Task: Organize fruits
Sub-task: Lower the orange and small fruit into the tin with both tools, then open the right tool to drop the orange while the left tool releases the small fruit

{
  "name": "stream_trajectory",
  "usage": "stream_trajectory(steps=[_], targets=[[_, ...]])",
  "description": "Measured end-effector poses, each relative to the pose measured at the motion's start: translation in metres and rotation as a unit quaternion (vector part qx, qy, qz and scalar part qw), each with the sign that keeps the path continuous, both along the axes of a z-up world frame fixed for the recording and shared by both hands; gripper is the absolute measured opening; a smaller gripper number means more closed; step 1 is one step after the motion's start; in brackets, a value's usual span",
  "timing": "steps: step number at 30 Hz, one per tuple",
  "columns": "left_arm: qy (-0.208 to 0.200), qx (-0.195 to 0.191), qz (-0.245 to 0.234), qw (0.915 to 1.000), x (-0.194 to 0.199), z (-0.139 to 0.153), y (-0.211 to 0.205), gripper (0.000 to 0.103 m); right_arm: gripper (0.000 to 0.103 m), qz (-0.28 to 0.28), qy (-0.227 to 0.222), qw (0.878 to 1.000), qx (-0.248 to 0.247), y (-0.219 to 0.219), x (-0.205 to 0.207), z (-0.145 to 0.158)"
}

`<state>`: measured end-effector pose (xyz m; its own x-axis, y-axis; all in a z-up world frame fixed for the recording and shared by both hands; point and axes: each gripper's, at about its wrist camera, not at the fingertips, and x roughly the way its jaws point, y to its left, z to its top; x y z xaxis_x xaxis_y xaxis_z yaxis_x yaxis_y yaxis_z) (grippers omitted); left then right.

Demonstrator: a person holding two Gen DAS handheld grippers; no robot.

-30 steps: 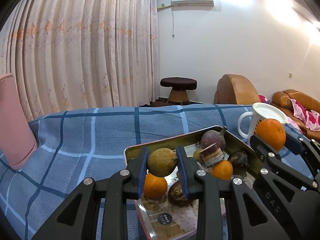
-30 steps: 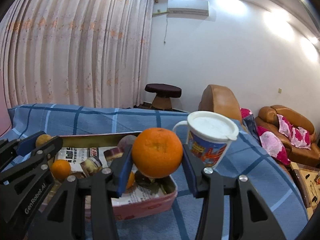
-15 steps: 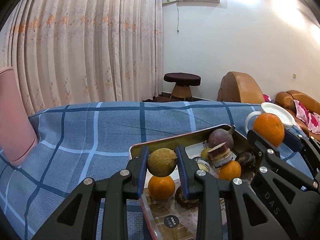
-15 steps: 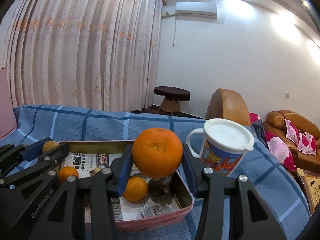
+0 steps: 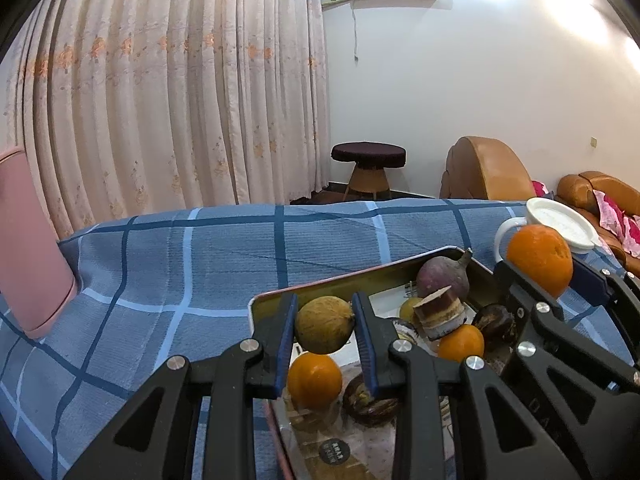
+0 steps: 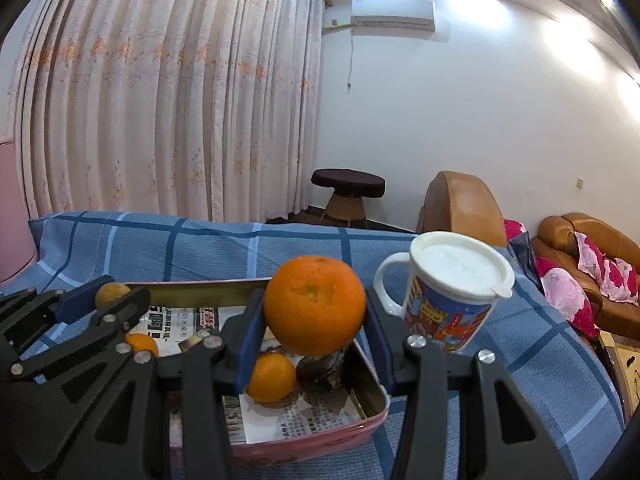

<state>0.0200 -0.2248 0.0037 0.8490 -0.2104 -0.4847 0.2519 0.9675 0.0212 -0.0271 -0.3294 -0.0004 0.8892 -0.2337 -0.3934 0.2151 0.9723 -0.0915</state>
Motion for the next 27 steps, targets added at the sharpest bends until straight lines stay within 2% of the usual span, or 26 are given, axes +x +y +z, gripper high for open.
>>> stream_trajectory(steps=[7, 17, 27], targets=[[0.008, -0.004, -0.005, 0.9999, 0.004, -0.001, 0.0, 0.03, 0.05, -0.007, 0.009, 1.0, 0.008, -0.009, 0.006, -0.001], [0.02, -0.004, -0.009, 0.9998, 0.007, -0.003, 0.001, 0.03, 0.05, 0.015, 0.025, 0.999, 0.019, -0.01, 0.017, -0.002], [0.035, 0.009, -0.008, 0.9993, 0.011, -0.006, 0.0, 0.03, 0.05, 0.055, 0.08, 0.993, 0.066, -0.012, 0.035, -0.013]])
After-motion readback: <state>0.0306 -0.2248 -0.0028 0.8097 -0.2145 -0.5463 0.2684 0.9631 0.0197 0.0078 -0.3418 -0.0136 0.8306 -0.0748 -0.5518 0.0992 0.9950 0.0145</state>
